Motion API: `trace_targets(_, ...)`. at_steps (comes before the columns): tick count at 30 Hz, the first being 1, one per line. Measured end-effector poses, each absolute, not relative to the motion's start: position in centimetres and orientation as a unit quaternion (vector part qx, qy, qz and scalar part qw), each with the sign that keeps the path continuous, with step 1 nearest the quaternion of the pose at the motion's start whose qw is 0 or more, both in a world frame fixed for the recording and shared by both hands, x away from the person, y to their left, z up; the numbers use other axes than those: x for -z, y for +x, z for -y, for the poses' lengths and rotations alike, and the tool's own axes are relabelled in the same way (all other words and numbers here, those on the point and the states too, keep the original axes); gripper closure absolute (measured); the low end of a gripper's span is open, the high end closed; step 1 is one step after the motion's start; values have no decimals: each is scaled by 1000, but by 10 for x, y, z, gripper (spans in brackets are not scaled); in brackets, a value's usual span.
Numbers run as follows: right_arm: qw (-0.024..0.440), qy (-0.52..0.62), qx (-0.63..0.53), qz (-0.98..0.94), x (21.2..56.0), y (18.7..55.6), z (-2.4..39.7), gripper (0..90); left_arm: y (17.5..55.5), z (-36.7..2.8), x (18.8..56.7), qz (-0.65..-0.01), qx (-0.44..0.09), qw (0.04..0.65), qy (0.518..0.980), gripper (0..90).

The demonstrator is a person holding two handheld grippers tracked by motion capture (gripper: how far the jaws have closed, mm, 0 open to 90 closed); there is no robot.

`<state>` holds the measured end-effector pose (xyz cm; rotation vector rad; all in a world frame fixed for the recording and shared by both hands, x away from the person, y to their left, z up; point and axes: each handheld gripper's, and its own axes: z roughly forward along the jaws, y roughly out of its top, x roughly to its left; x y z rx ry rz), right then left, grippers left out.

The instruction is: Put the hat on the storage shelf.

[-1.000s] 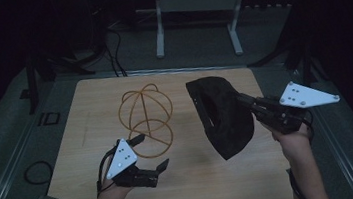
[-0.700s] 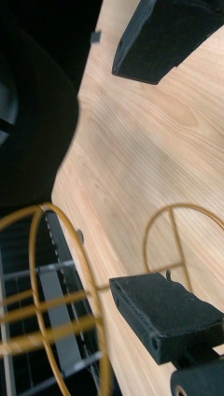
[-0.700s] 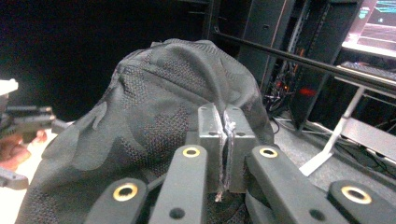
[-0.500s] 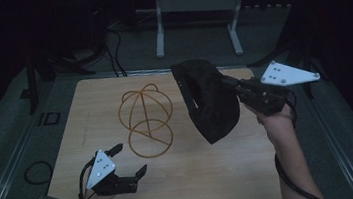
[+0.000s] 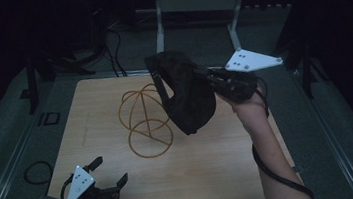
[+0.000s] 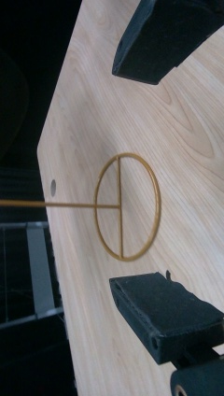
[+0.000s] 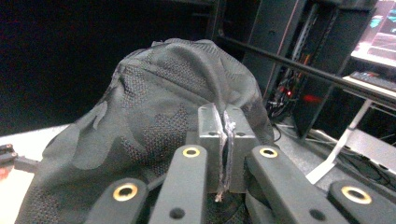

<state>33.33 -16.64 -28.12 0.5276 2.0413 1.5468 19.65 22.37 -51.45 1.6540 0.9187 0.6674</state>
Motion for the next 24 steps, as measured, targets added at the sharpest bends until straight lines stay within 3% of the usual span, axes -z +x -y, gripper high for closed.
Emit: trace_targets(24, 212, 175, -530, -802, 318, 355, 90, 875, 197, -232, 527, -392, -280, 536, 693, 25)
